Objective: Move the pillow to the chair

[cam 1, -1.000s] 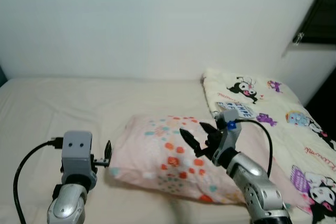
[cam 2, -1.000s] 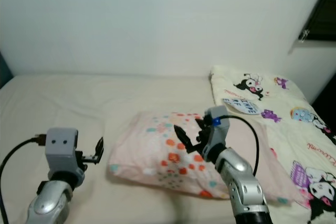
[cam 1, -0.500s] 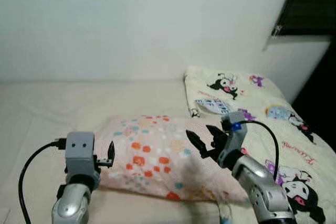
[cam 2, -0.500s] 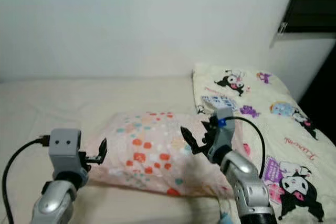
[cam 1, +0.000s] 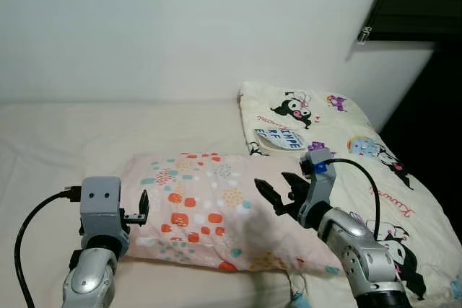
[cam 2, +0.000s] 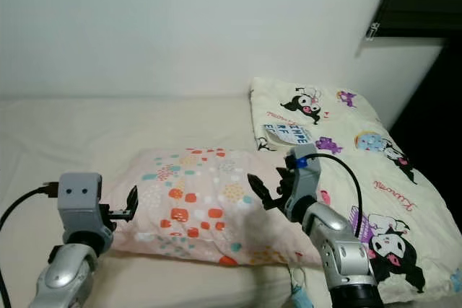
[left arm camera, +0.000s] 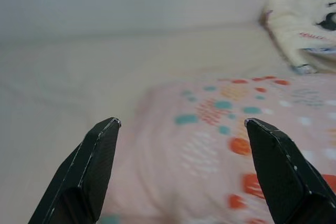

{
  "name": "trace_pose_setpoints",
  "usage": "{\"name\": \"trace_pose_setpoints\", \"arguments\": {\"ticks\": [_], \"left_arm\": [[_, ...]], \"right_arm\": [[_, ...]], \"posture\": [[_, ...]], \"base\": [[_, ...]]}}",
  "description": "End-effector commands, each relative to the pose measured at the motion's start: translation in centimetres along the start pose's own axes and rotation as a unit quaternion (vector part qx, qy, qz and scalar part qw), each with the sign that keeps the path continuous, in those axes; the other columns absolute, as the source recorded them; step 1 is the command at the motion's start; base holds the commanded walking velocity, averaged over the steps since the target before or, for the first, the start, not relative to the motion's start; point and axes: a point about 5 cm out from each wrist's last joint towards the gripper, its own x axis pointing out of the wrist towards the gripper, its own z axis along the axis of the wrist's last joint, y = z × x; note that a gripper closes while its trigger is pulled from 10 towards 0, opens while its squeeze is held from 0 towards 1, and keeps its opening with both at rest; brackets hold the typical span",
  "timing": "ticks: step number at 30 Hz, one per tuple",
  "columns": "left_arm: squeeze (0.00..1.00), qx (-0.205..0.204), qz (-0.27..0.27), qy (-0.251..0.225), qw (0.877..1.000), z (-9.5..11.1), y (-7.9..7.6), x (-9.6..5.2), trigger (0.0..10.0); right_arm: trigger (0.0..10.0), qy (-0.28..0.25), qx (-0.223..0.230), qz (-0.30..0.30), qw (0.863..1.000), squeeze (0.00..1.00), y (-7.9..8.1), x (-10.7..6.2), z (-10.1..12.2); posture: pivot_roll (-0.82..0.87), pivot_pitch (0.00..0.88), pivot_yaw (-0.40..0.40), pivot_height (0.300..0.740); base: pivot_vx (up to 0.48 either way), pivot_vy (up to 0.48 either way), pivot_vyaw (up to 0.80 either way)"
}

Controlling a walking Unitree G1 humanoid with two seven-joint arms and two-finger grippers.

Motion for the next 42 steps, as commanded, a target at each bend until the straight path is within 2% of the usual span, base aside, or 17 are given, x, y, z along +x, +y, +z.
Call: {"name": "trace_pose_setpoints", "arguments": {"ticks": [1,2,7,10,12,17,21,28,30,31,35,36,37,40,42], "left_arm": [[0.0,0.024,-0.017,-0.007,1.0,0.0,-0.4,0.1,10.0],[0.0,0.048,-0.028,-0.021,0.998,0.4,-0.6,0.2,10.0],[0.0,0.085,-0.05,-0.049,0.994,1.3,-0.8,0.5,10.0],[0.0,0.112,-0.078,-0.065,0.988,1.9,-1.4,0.7,10.0],[0.0,0.112,-0.078,-0.065,0.988,1.9,-1.4,0.7,10.0],[0.0,0.119,-0.086,-0.065,0.987,1.8,-2.0,0.7,10.0],[0.0,0.125,-0.085,-0.069,0.986,1.8,-2.1,0.8,10.0],[0.0,0.129,-0.088,-0.072,0.985,2.0,-2.1,1.0,10.0],[0.0,0.135,-0.089,-0.073,0.984,2.1,-2.0,1.1,10.0],[0.0,0.135,-0.089,-0.073,0.984,2.1,-2.0,1.1,10.0],[0.0,0.139,-0.089,-0.074,0.983,2.3,-1.8,1.1,10.0],[0.0,0.141,-0.092,-0.076,0.983,2.3,-1.9,1.1,10.0],[0.0,0.141,-0.092,-0.076,0.983,2.3,-1.9,1.1,10.0],[0.0,0.147,-0.1,-0.081,0.981,2.7,-2.2,1.0,10.0],[0.0,0.147,-0.1,-0.081,0.981,2.7,-2.2,1.0,10.0]], "right_arm": [[10.0,0.015,-0.002,-0.016,1.0,0.0,-0.7,-0.2,-0.4],[10.0,0.017,-0.003,-0.023,1.0,0.0,-1.0,-0.2,-0.5],[10.0,0.024,-0.014,-0.041,0.999,0.0,-1.7,-0.3,-0.5],[10.0,0.048,-0.072,-0.07,0.994,0.0,-3.4,-0.7,-0.5],[10.0,0.048,-0.072,-0.07,0.994,0.0,-3.4,-0.7,-0.5],[10.0,0.067,-0.131,-0.056,0.988,0.0,-4.3,-0.9,-0.3],[10.0,0.083,-0.177,-0.025,0.98,0.0,-4.2,-1.1,-0.7],[10.0,0.101,-0.218,-0.012,0.971,0.0,-4.6,-1.0,-1.2],[10.0,0.11,-0.254,-0.013,0.961,0.0,-5.3,-0.8,-1.1],[10.0,0.11,-0.254,-0.013,0.961,0.0,-5.3,-0.8,-1.1],[10.0,0.123,-0.302,0.004,0.945,0.0,-5.5,-0.5,-1.1],[10.0,0.133,-0.339,0.016,0.931,0.0,-5.6,-0.1,-1.3],[10.0,0.133,-0.339,0.016,0.931,0.0,-5.6,-0.1,-1.3],[10.0,0.15,-0.44,0.044,0.884,0.0,-5.4,0.9,-1.4],[10.0,0.15,-0.44,0.044,0.884,0.0,-5.4,0.9,-1.4]], "posture": [[-0.04,0.0,-0.103,0.7],[-0.04,0.0,-0.103,0.695],[-0.04,0.0,-0.102,0.685],[-0.04,0.0,-0.102,0.67],[-0.04,0.0,-0.102,0.67],[-0.05,0.0,-0.103,0.65],[-0.05,0.0,-0.103,0.63],[-0.05,0.0,-0.103,0.61],[-0.05,0.0,-0.093,0.6],[-0.05,0.0,-0.093,0.6],[-0.05,0.0,-0.084,0.585],[-0.04,0.0,-0.078,0.58],[-0.04,0.0,-0.078,0.58],[-0.03,0.0,-0.077,0.565],[-0.03,0.0,-0.077,0.565]], "base": [[0.0,0.0,0.0],[0.0,0.0,0.0],[0.0,0.0,0.0],[0.0,0.0,0.0],[0.0,0.0,0.0],[0.0,0.0,0.0],[0.0,0.0,0.0],[0.0,0.0,0.0],[0.0,0.0,0.0],[0.0,0.0,0.0],[0.0,0.0,0.0],[0.0,0.0,0.0],[0.0,0.0,0.0],[0.0,0.0,0.0],[0.0,0.0,0.0]]}}
